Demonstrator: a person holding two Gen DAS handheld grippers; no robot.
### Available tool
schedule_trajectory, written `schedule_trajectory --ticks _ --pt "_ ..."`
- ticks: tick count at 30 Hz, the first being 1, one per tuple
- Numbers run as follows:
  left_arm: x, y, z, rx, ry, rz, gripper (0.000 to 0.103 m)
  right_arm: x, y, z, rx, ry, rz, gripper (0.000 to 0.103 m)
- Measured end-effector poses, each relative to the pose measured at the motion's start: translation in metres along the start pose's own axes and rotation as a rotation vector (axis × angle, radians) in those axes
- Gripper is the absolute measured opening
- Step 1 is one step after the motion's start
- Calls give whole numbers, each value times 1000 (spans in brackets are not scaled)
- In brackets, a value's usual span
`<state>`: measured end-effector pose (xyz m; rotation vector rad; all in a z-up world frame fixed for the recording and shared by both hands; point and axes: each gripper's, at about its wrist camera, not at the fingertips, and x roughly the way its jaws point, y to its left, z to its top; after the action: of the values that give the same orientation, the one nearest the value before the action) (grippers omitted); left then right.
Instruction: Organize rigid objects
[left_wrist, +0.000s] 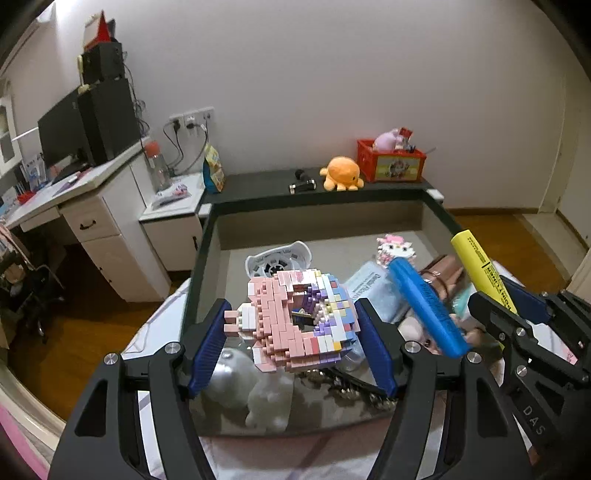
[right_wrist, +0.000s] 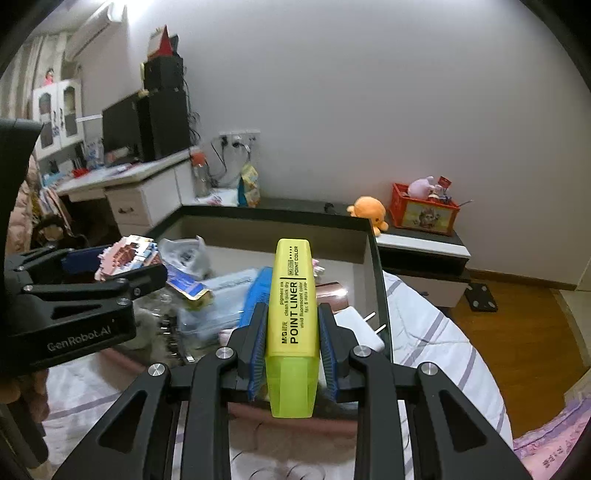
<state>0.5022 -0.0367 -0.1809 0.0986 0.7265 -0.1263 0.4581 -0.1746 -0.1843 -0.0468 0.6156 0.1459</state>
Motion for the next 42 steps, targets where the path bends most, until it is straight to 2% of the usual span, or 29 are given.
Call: schedule_trajectory --ticks 4,5,6,7,9,13,14,16,22,25,26,34,42 --pt "15 -1 -6 -12 34 -9 72 13 1 -1 -15 7 -22 27" --pt "16 -1 -7 -13 37 -12 76 13 1 -1 -16 7 -24 28" --pt "15 -2 -9 -13 31 -13 87 13 2 -1 -12 6 -23 30" --pt "12 -2 -10 -12 22 -8 91 12 1 -1 -7 7 -25 34" --pt "2 -3 -11 -10 4 -12 91 9 1 0 1 5 -33 61" --pt "-33 1 -12 -25 -46 5 95 -21 -1 2 26 -45 -29 72" --pt "-46 3 -14 -34 -72 9 96 -31 -1 3 31 -62 -38 83" --pt "-75 7 -16 -48 -128 14 103 -58 1 3 35 -104 -39 84" --pt "-163 2 -31 -31 -266 31 103 -142 13 -3 61 -213 -6 88" --pt "-208 2 -43 -42 -329 42 103 -182 23 -10 55 -264 -3 95" --pt "-219 2 -48 -44 -342 45 103 -194 26 -13 53 -279 -3 103" --pt "-314 5 -91 -61 -462 86 103 -279 51 -34 36 -376 -3 103" --pt "-382 4 -130 -55 -536 133 103 -340 65 -59 31 -439 5 103"
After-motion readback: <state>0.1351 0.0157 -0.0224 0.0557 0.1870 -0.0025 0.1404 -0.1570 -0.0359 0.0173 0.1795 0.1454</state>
